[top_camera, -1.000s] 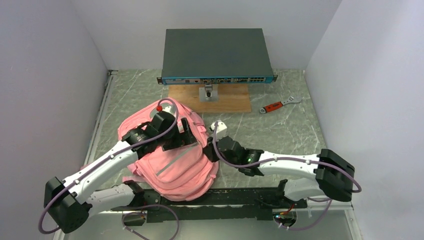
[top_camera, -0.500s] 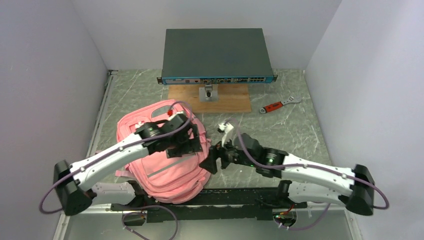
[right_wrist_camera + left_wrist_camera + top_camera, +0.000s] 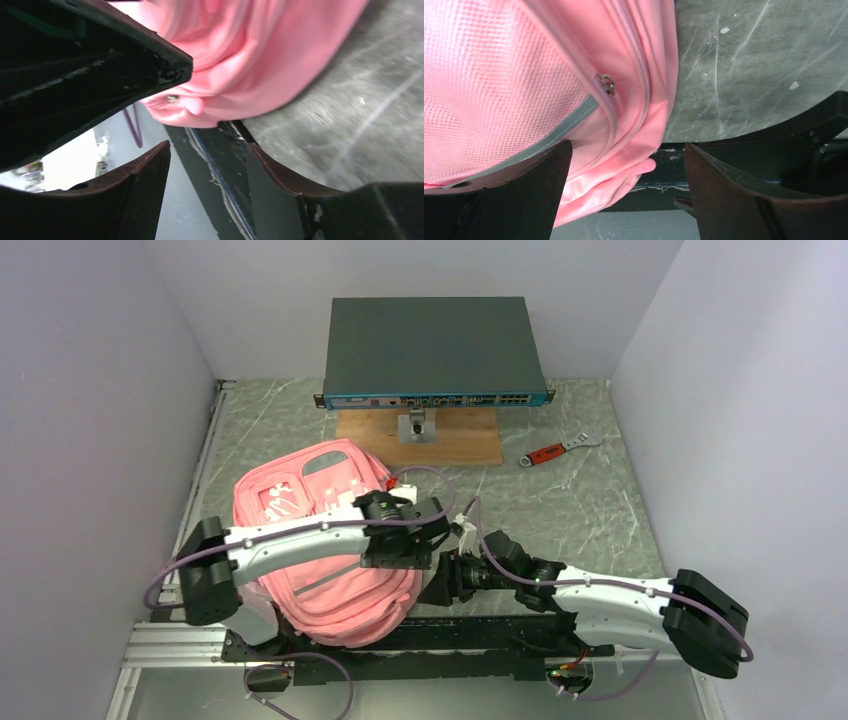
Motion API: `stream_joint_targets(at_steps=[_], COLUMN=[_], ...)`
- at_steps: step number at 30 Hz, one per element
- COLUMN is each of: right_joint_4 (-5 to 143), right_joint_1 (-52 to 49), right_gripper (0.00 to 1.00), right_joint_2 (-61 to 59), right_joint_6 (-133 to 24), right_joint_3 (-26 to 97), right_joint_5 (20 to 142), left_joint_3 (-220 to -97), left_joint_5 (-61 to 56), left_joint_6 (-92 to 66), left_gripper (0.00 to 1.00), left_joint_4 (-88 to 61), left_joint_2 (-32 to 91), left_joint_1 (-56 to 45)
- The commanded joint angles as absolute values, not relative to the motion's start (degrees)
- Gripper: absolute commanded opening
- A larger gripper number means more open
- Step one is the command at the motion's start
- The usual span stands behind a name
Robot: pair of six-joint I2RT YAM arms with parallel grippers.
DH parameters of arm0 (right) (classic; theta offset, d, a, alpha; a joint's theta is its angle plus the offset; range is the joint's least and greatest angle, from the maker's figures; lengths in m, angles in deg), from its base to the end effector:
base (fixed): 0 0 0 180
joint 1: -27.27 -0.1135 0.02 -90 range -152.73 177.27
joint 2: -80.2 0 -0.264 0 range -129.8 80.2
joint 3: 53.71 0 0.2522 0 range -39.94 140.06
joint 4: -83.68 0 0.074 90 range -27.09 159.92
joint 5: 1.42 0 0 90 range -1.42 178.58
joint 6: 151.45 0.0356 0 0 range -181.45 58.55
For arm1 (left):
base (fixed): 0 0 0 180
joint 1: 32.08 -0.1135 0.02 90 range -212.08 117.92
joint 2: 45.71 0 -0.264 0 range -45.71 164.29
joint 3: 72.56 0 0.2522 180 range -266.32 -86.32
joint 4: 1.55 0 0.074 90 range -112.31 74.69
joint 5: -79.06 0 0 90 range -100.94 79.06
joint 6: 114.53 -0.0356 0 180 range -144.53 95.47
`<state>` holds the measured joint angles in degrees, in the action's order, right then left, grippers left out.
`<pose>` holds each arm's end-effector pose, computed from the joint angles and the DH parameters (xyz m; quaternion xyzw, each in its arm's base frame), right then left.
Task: Pack the student bag
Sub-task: Zip the student bag at the center of the board.
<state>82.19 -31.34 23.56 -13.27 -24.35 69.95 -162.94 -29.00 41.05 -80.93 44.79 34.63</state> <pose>0.0910 0.1710 0.1666 -0.1593 0.8383 0.4865 0.1878 0.1264 -0.2658 0.2709 -0.0047 0.9836 -0.0194 0.1795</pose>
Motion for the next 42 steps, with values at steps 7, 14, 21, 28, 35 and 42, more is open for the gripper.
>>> stream_joint_targets(at_steps=[7, 14, 21, 28, 35, 42], right_joint_4=[113.7, 125.1, 119.3, 122.1, 120.6, 114.5], right_joint_1=[-31.2, -31.2, -31.5, -32.5, -33.6, -35.6], right_gripper=[0.55, 0.39, 0.42, 0.19, 0.0, 0.0], right_joint_2=[7.6, -2.5, -0.8, -6.2, 1.9, 14.9], right_joint_6=[-5.3, -1.2, -3.0, -2.2, -5.2, -11.5], right_joint_3=[-24.6, -24.0, -22.4, -19.3, -21.1, -22.4], right_joint_5=[62.6, 59.2, 61.2, 59.1, 58.2, 66.5], left_joint_3=[-150.7, -146.4, -143.7, -141.5, -135.6, -124.5], left_joint_5=[-33.2, -31.9, -30.9, -29.8, -18.9, -11.6], left_joint_6=[36.6, 36.3, 35.3, 34.1, 24.9, 18.5], left_gripper=[0.8, 0.82, 0.81, 0.77, 0.73, 0.75], left_joint_4=[-74.4, -72.3, -70.3, -68.4, -60.7, -49.4], left_joint_2=[27.5, 22.6, 19.2, 15.4, 8.6, -3.5], left_joint_1=[34.7, 34.6, 34.6, 34.6, 35.0, 36.7])
